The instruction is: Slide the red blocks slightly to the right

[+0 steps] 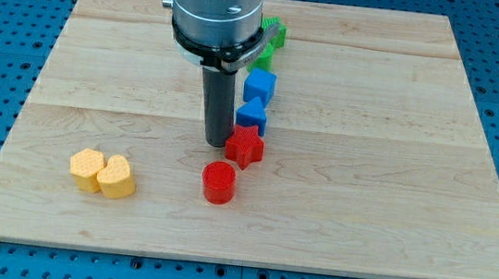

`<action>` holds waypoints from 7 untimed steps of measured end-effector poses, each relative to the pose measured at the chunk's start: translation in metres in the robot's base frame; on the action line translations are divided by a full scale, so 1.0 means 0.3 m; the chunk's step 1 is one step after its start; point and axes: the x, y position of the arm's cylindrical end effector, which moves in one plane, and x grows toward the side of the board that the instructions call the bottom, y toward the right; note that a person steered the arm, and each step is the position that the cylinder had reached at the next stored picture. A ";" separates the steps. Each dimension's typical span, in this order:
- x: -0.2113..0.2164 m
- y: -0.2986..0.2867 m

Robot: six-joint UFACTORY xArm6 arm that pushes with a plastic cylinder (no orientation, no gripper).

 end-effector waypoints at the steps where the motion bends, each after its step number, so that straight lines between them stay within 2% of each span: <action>1: 0.000 0.009; 2: 0.000 0.011; 3: 0.002 -0.211; 4: 0.106 -0.252; 5: 0.177 -0.101; 6: 0.184 -0.004; 7: 0.192 0.017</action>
